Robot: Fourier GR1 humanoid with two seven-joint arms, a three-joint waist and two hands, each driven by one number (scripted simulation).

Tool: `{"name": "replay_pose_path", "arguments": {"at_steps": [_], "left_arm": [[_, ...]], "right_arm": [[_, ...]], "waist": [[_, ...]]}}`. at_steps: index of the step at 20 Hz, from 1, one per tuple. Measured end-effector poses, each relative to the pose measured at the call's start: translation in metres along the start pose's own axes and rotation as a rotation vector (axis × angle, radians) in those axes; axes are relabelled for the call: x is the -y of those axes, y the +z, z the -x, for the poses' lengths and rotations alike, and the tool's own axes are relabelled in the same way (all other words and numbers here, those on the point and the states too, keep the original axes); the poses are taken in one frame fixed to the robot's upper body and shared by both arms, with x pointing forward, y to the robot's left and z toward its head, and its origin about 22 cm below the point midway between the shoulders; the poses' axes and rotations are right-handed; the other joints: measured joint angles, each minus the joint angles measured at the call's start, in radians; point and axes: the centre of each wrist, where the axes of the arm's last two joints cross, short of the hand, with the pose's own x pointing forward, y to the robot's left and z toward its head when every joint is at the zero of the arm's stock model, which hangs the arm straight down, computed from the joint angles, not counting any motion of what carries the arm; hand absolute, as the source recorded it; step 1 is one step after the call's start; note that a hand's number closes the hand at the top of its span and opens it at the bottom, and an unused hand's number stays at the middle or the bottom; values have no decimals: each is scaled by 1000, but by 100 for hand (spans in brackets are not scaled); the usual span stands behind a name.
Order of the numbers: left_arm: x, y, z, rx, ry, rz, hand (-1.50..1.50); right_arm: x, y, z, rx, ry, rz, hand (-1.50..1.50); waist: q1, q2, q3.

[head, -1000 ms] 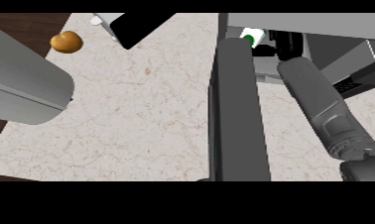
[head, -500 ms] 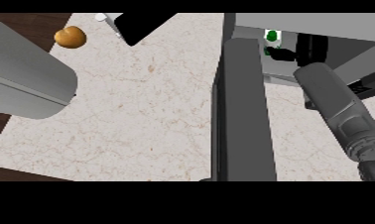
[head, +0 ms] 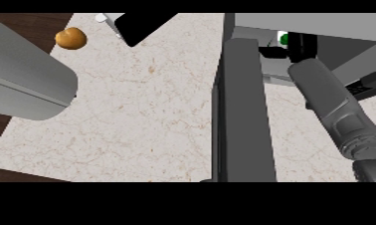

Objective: Pick up the milk, place it into the microwave and close the microwave

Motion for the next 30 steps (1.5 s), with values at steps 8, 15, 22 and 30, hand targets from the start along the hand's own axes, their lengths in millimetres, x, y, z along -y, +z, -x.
{"name": "replay_pose_path", "arguments": {"at_steps": [8,15,22,30], "left_arm": [[10,-7,8,-6,32,95,-150],[22,-16,14,0,66,181,-150],[40,-24,19,-5,99,240,150],[72,-34,21,-35,142,304,150]], "right_arm": [[-5,-2,-10,21,-174,-70,-150],[-13,8,-9,6,-394,-112,-150],[-25,34,3,-47,-604,-161,-150],[-41,79,20,-95,-843,-241,-150]], "waist": [[-8,-6,0],[-37,-18,-1],[-69,-35,-3],[-105,-54,-5]]}}
